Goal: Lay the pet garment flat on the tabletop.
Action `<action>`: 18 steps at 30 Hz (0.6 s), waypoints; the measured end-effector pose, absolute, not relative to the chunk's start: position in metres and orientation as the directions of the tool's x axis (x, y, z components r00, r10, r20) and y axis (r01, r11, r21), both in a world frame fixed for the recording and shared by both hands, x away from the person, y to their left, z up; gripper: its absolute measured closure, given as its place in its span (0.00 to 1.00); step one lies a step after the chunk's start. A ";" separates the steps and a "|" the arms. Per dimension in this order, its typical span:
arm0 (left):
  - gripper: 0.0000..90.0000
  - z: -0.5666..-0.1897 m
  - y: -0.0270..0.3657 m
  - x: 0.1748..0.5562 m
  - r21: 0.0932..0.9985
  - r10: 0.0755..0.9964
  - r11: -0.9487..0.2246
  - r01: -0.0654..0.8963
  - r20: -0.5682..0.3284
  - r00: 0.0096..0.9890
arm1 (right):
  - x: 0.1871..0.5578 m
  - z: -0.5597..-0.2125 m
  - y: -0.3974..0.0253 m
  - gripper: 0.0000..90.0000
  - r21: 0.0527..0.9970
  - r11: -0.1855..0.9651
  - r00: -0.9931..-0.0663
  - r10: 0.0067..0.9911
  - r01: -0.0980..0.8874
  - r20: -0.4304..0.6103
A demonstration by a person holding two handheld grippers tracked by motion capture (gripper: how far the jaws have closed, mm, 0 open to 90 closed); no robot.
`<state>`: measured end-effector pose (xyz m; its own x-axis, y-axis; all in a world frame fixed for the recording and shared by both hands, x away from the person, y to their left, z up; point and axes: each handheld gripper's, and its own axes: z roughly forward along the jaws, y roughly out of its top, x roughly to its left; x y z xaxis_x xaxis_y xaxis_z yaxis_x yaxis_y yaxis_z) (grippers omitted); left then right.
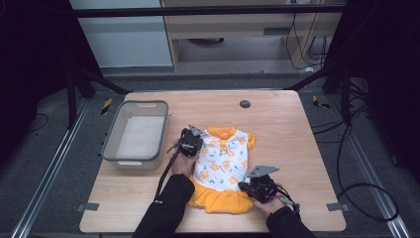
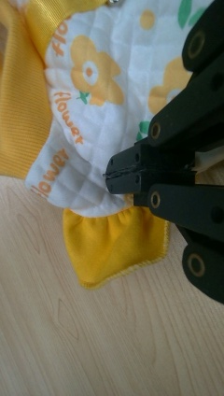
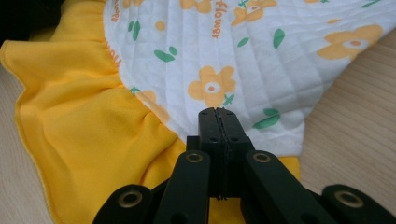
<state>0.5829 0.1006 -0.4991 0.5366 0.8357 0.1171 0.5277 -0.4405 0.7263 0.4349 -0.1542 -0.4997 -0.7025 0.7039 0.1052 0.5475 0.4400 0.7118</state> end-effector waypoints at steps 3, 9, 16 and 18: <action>0.99 -0.499 0.101 0.583 0.723 0.834 -0.444 0.530 0.118 0.538 | 0.431 -0.500 -0.157 1.00 0.718 0.437 -0.703 0.703 0.542 0.103; 0.92 -0.481 0.110 0.571 0.756 0.832 -0.397 0.521 0.056 0.553 | 0.434 -0.500 -0.158 1.00 0.728 0.424 -0.706 0.699 0.538 0.114; 0.82 -0.456 0.128 0.534 0.790 0.789 -0.406 0.460 0.050 0.612 | 0.435 -0.487 -0.163 0.97 0.791 0.365 -0.693 0.714 0.491 0.101; 0.79 -0.452 0.132 0.522 0.793 0.770 -0.416 0.445 0.047 0.636 | 0.435 -0.484 -0.167 0.96 0.804 0.348 -0.682 0.725 0.482 0.095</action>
<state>0.5219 0.1325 -0.4522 0.6360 0.7702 0.0471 0.4455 -0.4163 0.7926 0.4354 -0.1667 -0.4838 -0.6820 0.7252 0.0946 0.4817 0.3481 0.8042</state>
